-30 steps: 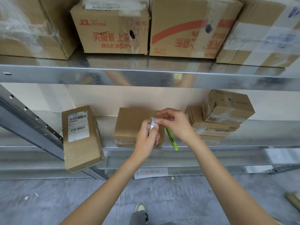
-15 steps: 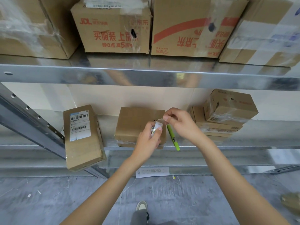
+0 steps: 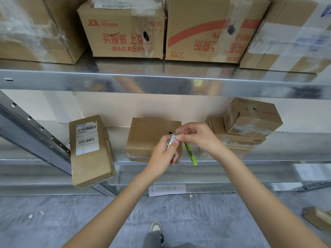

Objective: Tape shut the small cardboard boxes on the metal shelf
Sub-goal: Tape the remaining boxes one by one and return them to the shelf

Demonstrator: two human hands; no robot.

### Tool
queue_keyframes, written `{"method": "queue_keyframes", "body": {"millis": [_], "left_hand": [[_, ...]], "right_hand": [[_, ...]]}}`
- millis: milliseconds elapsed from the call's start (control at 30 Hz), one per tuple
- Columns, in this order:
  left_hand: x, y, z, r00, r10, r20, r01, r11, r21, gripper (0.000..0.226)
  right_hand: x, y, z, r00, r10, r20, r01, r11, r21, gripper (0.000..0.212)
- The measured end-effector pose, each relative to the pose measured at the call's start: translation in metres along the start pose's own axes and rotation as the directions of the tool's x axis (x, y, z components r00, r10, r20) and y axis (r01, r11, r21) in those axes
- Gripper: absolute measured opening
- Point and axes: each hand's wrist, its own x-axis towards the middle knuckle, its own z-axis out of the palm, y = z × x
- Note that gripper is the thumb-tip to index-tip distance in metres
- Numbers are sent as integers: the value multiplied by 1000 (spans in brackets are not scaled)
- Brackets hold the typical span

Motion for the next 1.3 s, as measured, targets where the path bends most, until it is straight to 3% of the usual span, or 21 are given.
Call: {"method": "queue_keyframes", "body": {"millis": [200, 300, 400, 567, 767, 900, 967, 1067, 1167, 1300], "left_hand": [[-2, 6, 1, 1000, 0, 15, 0, 1000, -27, 27], [-9, 5, -4, 992, 66, 104, -63, 998, -29, 15], [-19, -1, -8, 974, 117, 196, -134, 988, 80, 6], [-30, -7, -7, 977, 148, 155, -170, 976, 139, 20], [-29, -9, -10, 994, -54, 95, 51, 998, 37, 50], [-34, -8, -7, 992, -111, 59, 110, 994, 15, 62], [-39, -9, -5, 992, -94, 87, 95, 995, -9, 58], [-54, -18, -5, 985, -61, 164, 65, 998, -17, 38], [-66, -29, -8, 984, -65, 169, 59, 997, 43, 35], [-63, -37, -8, 972, -185, 147, 172, 980, 100, 37]], "right_hand": [[-3, 1, 8, 998, 3, -68, 5, 992, 127, 12], [-3, 1, 6, 996, -4, -85, 12, 995, 101, 10], [-4, 0, 1, 987, -39, -157, 47, 998, 42, 10], [-9, -3, 0, 977, -131, -166, 135, 991, 11, 11], [-14, -21, 4, 954, -220, -205, 246, 963, 107, 14], [-14, -26, 11, 967, -120, -223, 184, 938, 294, 15], [-9, -25, 11, 968, -23, -249, 122, 912, 391, 10], [2, -24, 2, 965, 67, -252, 37, 922, 386, 13], [7, -18, -3, 975, 70, -210, 4, 943, 332, 16], [12, -9, -1, 990, 23, -136, 22, 947, 320, 11]]}}
